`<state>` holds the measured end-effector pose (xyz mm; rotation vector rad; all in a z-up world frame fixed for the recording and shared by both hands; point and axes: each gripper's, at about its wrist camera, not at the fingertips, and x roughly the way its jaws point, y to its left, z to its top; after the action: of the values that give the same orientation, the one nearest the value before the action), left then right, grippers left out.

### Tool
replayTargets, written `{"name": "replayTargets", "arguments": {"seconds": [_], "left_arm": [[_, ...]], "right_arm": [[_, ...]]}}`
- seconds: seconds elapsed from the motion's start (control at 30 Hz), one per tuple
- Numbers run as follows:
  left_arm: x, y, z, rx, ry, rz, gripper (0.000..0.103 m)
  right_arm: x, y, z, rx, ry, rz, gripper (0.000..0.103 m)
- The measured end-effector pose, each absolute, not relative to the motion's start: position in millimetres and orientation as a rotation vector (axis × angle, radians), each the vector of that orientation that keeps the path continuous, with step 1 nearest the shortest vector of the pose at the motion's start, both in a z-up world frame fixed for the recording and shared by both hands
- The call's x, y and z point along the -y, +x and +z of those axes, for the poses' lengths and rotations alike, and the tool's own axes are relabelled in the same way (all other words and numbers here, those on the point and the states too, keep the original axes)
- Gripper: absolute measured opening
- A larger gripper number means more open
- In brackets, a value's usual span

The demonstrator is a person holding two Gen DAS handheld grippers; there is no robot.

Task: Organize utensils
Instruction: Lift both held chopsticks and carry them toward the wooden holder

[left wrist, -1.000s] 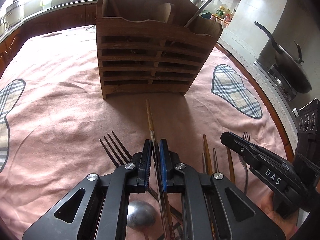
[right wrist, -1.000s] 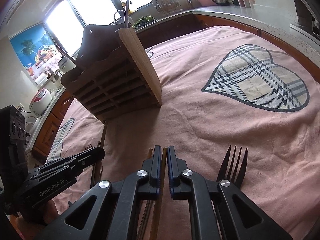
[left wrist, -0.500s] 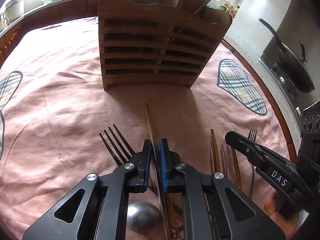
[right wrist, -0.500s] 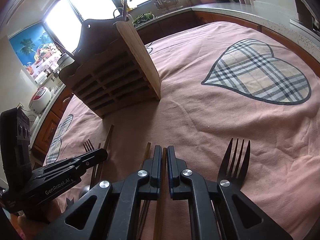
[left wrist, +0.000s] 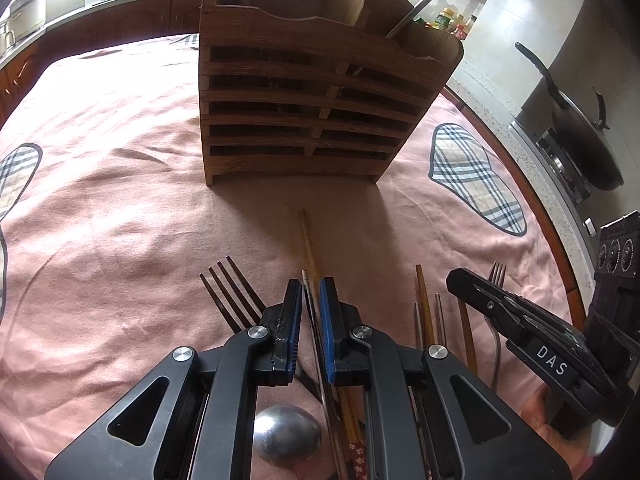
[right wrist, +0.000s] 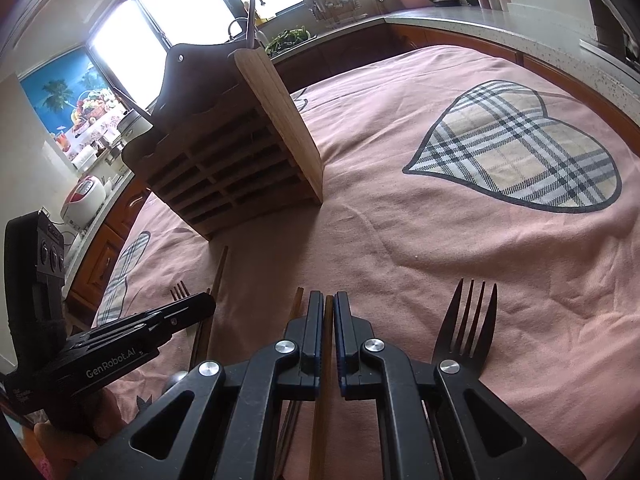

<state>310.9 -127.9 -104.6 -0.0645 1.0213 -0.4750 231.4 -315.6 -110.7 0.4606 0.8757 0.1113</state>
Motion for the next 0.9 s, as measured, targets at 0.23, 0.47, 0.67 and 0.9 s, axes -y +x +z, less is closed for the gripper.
{"name": "replayTargets", "arguments": {"seconds": [0.23,0.47,0.67,0.9], "left_arm": [[131,309,-106,-1.007,-0.047,-0.484,0.005],[138,313,-111,-1.037,-0.004,-0.455,0.006],[153,315,-111,-1.029,0.085,-0.451,0.006],[143,308,-102,-1.006,0.049,-0.47,0.004]], "right_arm": [[315,231,-109,-0.871,0.456,0.107,0.005],[315,231,-107,-0.871,0.455,0.106,0.005],[315,232,-109,-0.881,0.458,0.106,0.005],[315,229,-101,-0.864,0.448,0.114,0.005]]}}
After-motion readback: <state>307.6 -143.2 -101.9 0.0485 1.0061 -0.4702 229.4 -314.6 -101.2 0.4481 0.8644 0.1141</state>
